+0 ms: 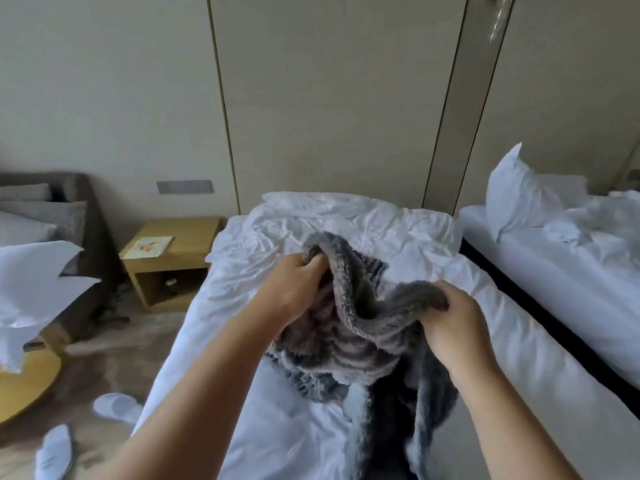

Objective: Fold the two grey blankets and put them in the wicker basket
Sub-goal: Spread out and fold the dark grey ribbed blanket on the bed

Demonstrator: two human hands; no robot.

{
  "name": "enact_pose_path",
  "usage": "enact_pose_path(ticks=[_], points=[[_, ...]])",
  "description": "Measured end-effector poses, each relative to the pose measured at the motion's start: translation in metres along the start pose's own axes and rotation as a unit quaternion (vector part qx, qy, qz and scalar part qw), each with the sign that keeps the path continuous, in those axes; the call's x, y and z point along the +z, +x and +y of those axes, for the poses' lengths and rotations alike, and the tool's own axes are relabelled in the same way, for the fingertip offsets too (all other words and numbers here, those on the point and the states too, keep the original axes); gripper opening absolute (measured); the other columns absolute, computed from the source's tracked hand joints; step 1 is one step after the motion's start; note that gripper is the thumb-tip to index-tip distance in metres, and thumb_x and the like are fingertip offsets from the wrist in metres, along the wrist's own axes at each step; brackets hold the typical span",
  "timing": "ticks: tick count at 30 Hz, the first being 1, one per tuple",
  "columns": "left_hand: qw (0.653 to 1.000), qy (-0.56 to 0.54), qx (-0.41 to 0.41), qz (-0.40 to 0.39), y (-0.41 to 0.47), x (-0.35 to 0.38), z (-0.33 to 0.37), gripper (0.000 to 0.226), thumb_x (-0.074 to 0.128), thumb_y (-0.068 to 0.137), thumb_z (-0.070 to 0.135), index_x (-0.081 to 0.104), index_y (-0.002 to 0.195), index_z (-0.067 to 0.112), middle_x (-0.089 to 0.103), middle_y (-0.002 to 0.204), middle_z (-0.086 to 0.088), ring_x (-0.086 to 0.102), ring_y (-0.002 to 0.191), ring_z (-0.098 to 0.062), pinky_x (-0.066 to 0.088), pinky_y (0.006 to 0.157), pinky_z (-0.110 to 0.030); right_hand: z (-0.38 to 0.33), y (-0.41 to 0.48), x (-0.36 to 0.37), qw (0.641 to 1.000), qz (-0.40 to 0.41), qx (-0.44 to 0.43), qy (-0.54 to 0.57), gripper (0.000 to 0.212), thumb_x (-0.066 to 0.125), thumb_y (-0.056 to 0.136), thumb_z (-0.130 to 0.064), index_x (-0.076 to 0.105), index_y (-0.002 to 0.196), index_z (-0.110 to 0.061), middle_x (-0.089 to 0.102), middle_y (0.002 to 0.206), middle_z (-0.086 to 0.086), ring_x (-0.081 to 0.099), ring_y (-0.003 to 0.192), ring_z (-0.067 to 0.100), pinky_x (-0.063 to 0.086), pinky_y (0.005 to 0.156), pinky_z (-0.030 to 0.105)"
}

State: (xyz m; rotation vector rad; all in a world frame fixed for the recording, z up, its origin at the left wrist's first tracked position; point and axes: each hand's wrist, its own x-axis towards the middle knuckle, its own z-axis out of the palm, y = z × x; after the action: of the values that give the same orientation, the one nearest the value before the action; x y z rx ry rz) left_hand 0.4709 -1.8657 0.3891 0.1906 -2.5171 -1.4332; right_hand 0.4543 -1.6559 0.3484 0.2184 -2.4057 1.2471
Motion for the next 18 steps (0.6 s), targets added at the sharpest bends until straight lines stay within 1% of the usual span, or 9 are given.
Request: enact_pose_path(ticks=[2,4,7,9,11,13,14,16,18], points=[[1.000,0.015,-0.007,-0.012,-0.002,0.011,-0.003,0.033,0.045,0.092,0.034,0.060,0.082,0.006,0.066,0.078,-0.009,0.059,0.074,-0.025,0.046,0.072,-0.034,0.005,-0.006,0.001,0.998,0.050,-0.005,-0.049,0.031,0.065,0.074,-0.008,0.049,0.049,-0.019,0.060,0.074,0.013,0.055,0.075,0.035,0.038,0.065,0.034],[1.000,0.007,-0.009,-0.013,-0.007,0.026,-0.007,0.028,0.044,0.091,0.028,0.058,0.082,0.006,0.065,0.080,-0.013,0.059,0.076,-0.028,0.046,0.072,-0.035,-0.001,-0.009,0.003,0.999,-0.003,0.034,0.020,0.033,0.062,0.078,-0.006,0.051,0.052,-0.023,0.063,0.071,0.005,0.059,0.076,0.024,0.041,0.064,0.032],[0.986,-0.142,-0.020,-0.087,-0.032,0.059,-0.008,0.033,0.040,0.078,0.031,0.064,0.094,0.016,0.069,0.096,-0.006,0.062,0.093,-0.021,0.048,0.089,-0.038,-0.015,-0.012,0.015,0.990,-0.093,0.070,0.078,0.032,0.054,0.086,-0.007,0.051,0.058,-0.020,0.060,0.063,-0.001,0.051,0.066,0.009,0.045,0.066,0.032],[0.960,-0.233,-0.063,-0.144,-0.046,0.074,-0.009,0.046,0.041,0.074,0.035,0.064,0.100,0.005,0.066,0.098,-0.012,0.059,0.097,-0.022,0.045,0.095,-0.046,-0.021,-0.013,0.021,0.982,-0.099,0.105,0.126,0.035,0.047,0.091,-0.005,0.044,0.059,-0.019,0.055,0.063,-0.003,0.047,0.062,0.009,0.046,0.062,0.023],[0.939,-0.268,-0.077,-0.202,-0.049,0.077,-0.016,0.044,0.046,0.069,0.027,0.062,0.095,-0.004,0.062,0.089,-0.015,0.058,0.089,-0.025,0.044,0.095,-0.052,-0.018,-0.010,0.022,0.984,-0.091,0.100,0.116,0.026,0.049,0.087,-0.005,0.041,0.063,-0.008,0.047,0.060,-0.001,0.038,0.056,0.010,0.035,0.048,0.018],[0.934,-0.232,-0.041,-0.268,-0.049,0.075,-0.023,0.033,0.052,0.064,0.015,0.063,0.093,0.002,0.063,0.087,-0.016,0.060,0.087,-0.027,0.044,0.093,-0.054,-0.016,-0.007,0.018,0.993,-0.096,0.060,0.043,0.010,0.056,0.080,-0.006,0.050,0.073,-0.005,0.050,0.065,0.000,0.037,0.058,0.010,0.030,0.050,0.022],[0.928,-0.210,-0.016,-0.308,-0.050,0.074,-0.025,0.034,0.057,0.064,0.012,0.063,0.097,0.005,0.066,0.090,-0.015,0.063,0.089,-0.027,0.047,0.091,-0.050,-0.016,-0.006,0.016,0.994,-0.102,0.045,0.019,0.007,0.058,0.079,-0.008,0.053,0.075,-0.008,0.053,0.067,-0.002,0.040,0.059,0.009,0.031,0.050,0.020],[0.914,-0.167,0.026,-0.370,-0.051,0.075,-0.029,0.035,0.069,0.068,0.011,0.066,0.102,0.013,0.073,0.096,-0.004,0.069,0.092,-0.016,0.054,0.079,-0.026,-0.018,-0.007,0.016,0.994,-0.106,0.032,0.020,0.008,0.059,0.078,-0.008,0.055,0.075,-0.013,0.056,0.069,-0.005,0.046,0.061,0.007,0.033,0.051,0.015],[0.934,-0.114,0.068,-0.333,-0.052,0.082,-0.034,0.029,0.080,0.071,0.018,0.069,0.098,0.022,0.073,0.094,0.008,0.067,0.089,-0.004,0.051,0.073,-0.014,-0.021,-0.009,0.018,0.993,-0.105,0.027,0.043,0.010,0.059,0.079,-0.005,0.057,0.077,-0.015,0.060,0.073,-0.006,0.053,0.067,0.009,0.040,0.056,0.019]])
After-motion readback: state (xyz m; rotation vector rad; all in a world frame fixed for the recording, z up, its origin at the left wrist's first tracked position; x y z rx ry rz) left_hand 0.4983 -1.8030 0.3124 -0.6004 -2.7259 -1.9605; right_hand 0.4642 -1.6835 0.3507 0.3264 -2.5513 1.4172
